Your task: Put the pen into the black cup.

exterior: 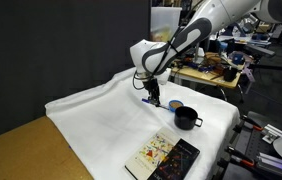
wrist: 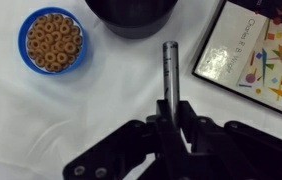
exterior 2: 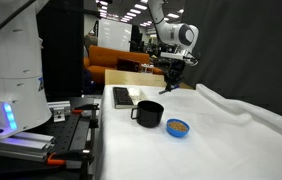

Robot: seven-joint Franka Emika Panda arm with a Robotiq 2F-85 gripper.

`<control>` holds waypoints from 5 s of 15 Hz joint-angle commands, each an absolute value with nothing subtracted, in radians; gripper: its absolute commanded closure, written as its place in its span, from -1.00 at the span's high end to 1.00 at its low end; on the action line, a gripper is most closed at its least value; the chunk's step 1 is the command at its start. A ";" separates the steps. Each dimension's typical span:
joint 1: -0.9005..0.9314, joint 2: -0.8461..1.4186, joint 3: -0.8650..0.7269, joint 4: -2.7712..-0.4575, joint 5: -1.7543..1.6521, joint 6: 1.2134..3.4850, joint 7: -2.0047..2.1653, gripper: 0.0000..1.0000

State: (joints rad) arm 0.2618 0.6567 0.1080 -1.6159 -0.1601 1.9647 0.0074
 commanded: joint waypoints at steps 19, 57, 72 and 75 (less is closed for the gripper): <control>0.365 0.657 0.134 -1.618 -0.167 1.966 0.141 -0.92; 0.236 0.594 0.060 -1.780 -0.124 2.013 0.147 -0.92; 0.179 0.559 0.038 -1.866 -0.120 2.004 0.144 -0.67; 0.179 0.559 0.038 -1.868 -0.120 2.006 0.144 -0.67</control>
State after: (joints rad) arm 0.1851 0.5577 0.0308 -1.8703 -0.1163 2.0079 0.1408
